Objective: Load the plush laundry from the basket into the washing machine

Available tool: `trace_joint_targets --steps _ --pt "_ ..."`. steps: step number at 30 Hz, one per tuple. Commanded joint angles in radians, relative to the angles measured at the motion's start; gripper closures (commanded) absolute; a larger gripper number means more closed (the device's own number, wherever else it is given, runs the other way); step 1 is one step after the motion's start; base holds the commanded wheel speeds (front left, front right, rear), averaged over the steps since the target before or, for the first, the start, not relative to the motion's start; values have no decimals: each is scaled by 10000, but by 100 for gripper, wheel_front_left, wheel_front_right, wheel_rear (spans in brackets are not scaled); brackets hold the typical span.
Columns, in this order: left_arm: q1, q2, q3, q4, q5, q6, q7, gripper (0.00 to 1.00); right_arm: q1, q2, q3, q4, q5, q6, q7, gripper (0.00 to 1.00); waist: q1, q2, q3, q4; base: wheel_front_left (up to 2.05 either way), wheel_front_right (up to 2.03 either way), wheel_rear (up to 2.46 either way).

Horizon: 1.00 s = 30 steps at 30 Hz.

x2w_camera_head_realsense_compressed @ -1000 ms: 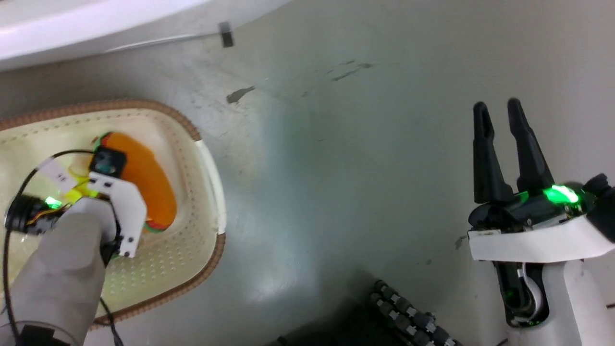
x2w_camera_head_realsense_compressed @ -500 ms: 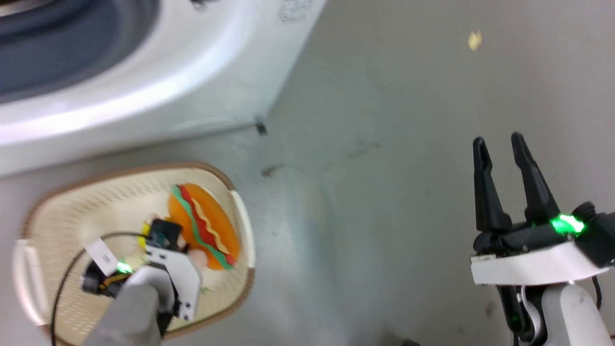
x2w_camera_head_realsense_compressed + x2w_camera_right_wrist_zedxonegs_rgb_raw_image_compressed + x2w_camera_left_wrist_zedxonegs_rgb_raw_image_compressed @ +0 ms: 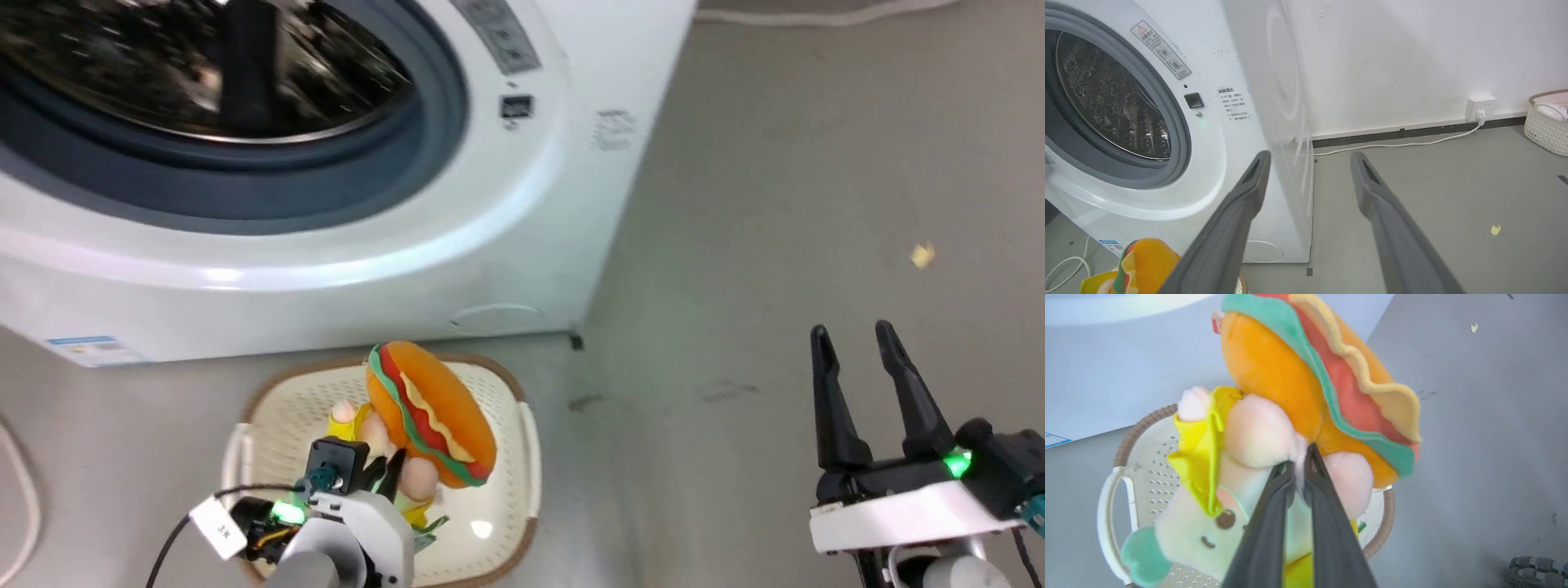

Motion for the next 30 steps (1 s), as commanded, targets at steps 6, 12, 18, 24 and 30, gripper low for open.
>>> trace_joint_targets --steps 6,12,18,24,30 --pt "1223 -10 681 -2556 163 452 -62 100 365 -14 -95 -35 -139 -7 -45 0 3 0 -842 893 0 0 0" --pt "1740 -21 1448 -4638 303 680 -63 100 400 -14 -88 -59 -152 -7 -45 0 3 0 -861 1025 0 0 0" --pt "1755 -126 2357 -7162 610 678 -64 100 224 -14 41 -183 -147 -7 -45 0 3 0 -307 936 0 0 0" --pt "768 270 2786 -8252 1037 400 -62 100 -205 -14 215 -312 -120 -7 -45 0 3 0 815 640 0 0 0" --pt "-1476 1114 3111 -8289 1307 313 814 100 -791 -14 92 -516 182 -7 -46 0 3 0 2192 139 0 0 0"
